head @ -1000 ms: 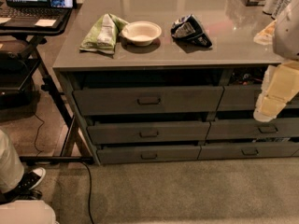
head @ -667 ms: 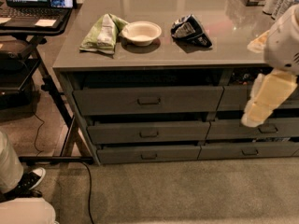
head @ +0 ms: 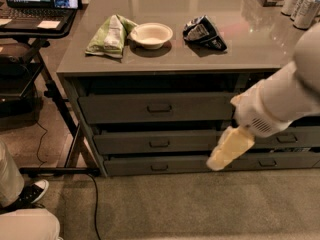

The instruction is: Open middle drawer

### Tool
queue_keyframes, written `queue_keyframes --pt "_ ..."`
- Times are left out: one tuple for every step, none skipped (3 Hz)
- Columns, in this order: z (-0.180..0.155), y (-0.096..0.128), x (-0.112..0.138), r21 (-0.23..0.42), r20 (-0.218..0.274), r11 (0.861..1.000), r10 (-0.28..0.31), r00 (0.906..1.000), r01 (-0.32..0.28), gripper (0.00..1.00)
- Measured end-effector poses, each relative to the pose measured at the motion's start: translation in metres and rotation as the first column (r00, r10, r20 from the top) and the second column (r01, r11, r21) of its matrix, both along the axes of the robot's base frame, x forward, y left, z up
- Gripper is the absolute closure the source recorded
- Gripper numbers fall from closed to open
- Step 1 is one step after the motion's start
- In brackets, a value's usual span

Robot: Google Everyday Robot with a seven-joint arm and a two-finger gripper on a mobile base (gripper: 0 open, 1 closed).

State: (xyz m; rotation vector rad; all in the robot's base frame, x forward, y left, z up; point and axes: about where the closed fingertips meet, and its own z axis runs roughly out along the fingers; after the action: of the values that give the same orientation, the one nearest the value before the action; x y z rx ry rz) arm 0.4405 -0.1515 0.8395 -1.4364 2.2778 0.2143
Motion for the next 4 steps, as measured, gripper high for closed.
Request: queue_keyframes --pt "-0.066 0.018 -0.016 0.081 -0.061 0.991 -0.106 0.9925 0.111 0.00" --pt "-0.129 0.025 -0.016 0.103 -0.082 0.976 -0.184 0.9795 0.192 0.00" --pt "-0.125 0.026 -0.001 0.126 -0.022 0.968 -0.215 0.9763 0.216 0.00" --pt "-0.125 0.026 -0.001 0.126 -0.022 0.968 -0.215 0.9763 0.216 0.00"
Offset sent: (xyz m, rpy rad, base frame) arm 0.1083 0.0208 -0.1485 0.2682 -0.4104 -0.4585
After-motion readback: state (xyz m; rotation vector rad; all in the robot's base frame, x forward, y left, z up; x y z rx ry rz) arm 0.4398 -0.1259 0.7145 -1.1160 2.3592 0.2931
